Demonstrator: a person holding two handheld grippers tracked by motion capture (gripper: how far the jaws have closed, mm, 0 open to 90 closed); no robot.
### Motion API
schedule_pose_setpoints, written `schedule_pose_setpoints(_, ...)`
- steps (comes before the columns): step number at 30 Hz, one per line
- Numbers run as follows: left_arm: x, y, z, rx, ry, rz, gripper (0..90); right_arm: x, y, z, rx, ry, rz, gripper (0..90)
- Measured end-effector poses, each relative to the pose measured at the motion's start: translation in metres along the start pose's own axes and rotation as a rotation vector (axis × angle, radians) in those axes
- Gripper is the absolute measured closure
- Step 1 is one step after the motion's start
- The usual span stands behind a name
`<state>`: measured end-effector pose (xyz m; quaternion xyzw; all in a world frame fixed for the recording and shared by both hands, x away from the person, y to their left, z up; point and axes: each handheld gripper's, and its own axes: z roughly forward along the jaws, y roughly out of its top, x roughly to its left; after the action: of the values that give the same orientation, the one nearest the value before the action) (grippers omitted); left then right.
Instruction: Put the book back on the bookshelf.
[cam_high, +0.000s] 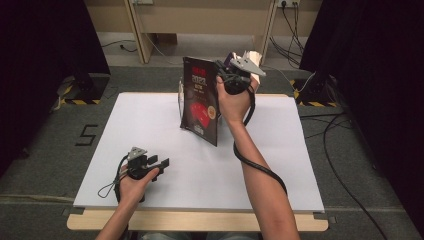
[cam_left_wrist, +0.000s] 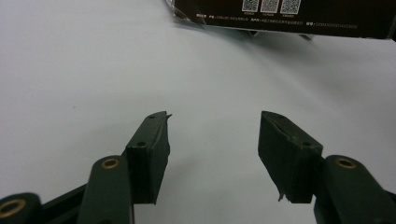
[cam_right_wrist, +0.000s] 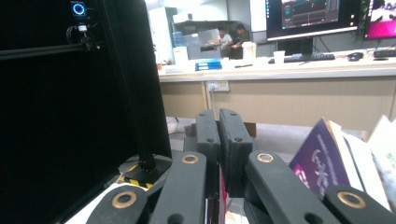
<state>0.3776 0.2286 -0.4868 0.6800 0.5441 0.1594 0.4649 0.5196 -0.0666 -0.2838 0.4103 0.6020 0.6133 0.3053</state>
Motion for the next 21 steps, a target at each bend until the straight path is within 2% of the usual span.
schedule_pose_setpoints(1, 0.000, 0.000, 0.000, 0.000, 0.000, 0.000, 42.3, 0.000, 0.000, 0.000, 0.000, 0.000, 0.000, 87.9)
schedule_pose_setpoints(2, -0.001, 0.000, 0.001, 0.004, -0.003, 0.004, 42.3, -0.001, -0.004, -0.009, -0.007, 0.009, -0.011, 87.8)
schedule_pose_setpoints(5, -0.002, -0.001, 0.002, 0.007, -0.006, 0.005, 42.3, -0.001, -0.007, -0.016, -0.008, 0.018, -0.012, 87.8)
schedule_pose_setpoints(8, -0.004, 0.000, 0.002, 0.005, -0.007, 0.006, 42.3, -0.003, -0.015, -0.030, -0.017, 0.026, -0.025, 87.7)
schedule_pose_setpoints(13, -0.003, 0.000, 0.001, 0.002, -0.004, 0.004, 42.4, -0.007, -0.023, -0.042, -0.015, 0.038, -0.020, 87.7)
schedule_pose_setpoints(17, -0.004, 0.000, 0.001, 0.002, -0.005, 0.006, 42.4, -0.014, -0.031, -0.054, -0.006, 0.046, 0.002, 87.6)
schedule_pose_setpoints(21, -0.004, 0.000, 0.002, 0.003, -0.007, 0.005, 42.4, -0.017, -0.036, -0.061, 0.000, 0.050, -0.003, 87.4)
